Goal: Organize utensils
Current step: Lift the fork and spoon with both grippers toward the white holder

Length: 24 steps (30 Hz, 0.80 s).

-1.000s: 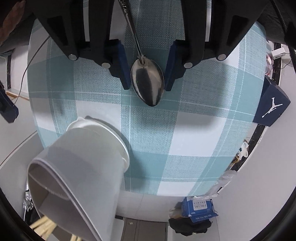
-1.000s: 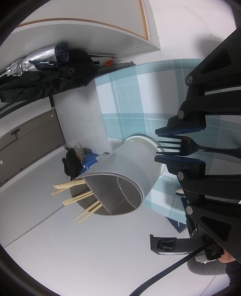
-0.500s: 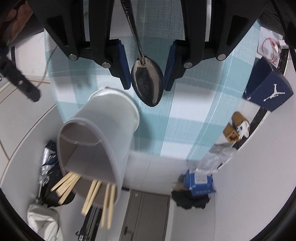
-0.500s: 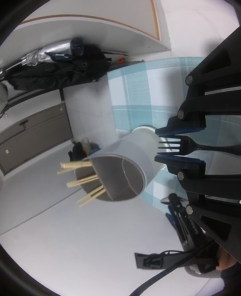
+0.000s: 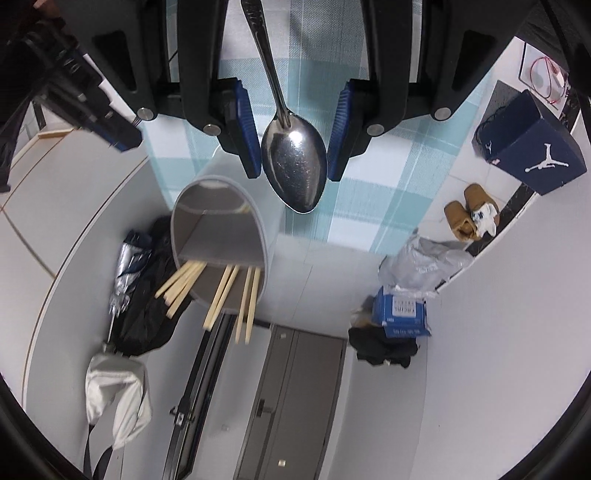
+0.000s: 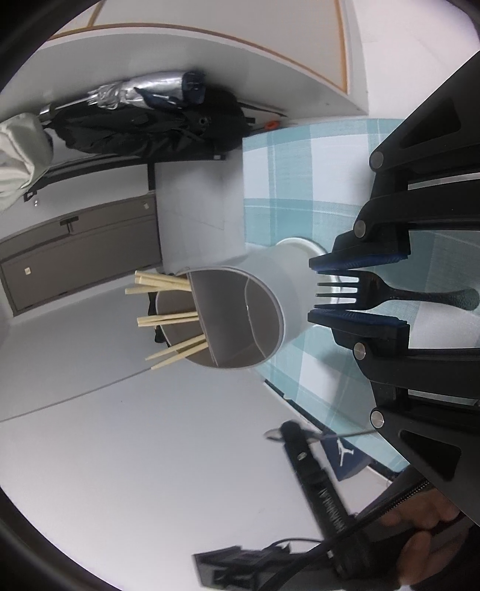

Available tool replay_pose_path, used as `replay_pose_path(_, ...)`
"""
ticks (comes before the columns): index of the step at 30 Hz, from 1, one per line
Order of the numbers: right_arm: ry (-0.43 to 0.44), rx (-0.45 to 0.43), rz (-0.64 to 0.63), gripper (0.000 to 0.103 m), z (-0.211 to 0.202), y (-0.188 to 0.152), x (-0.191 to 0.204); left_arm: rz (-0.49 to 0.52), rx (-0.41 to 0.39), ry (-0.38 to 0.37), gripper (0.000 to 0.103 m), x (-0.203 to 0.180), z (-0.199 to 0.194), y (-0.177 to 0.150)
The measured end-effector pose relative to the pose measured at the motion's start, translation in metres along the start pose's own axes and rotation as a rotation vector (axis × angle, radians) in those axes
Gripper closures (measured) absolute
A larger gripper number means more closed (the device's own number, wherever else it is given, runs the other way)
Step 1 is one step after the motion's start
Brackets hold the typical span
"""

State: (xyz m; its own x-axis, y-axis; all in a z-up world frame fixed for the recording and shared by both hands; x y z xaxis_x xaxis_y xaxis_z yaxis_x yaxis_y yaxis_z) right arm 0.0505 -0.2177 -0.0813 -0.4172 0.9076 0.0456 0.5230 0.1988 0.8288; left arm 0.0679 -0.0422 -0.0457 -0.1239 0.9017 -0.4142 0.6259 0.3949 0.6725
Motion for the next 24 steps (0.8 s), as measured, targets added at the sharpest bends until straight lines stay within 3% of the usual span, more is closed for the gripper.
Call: replay_pose_path(24,-0.054,-0.048,-0.021,0.083,-0.018,0.012,0.005,-0.009,-0.134,-0.071,0.072,-0.015,-0.045,0.025)
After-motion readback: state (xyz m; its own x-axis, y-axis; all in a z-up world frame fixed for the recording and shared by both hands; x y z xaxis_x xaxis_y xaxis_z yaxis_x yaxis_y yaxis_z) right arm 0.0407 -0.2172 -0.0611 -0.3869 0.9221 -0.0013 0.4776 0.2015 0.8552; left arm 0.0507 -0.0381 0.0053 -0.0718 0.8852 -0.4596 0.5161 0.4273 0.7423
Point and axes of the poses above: each gripper's, at about its wrist camera, not at the fingertips, and z roughly the way its jaws point, x to its left, y to its top, the point moved 3 cm from there along z, roughly the way its jaws point, and after that the axes turned 15 degrees about -z, right-handed, at the moved point
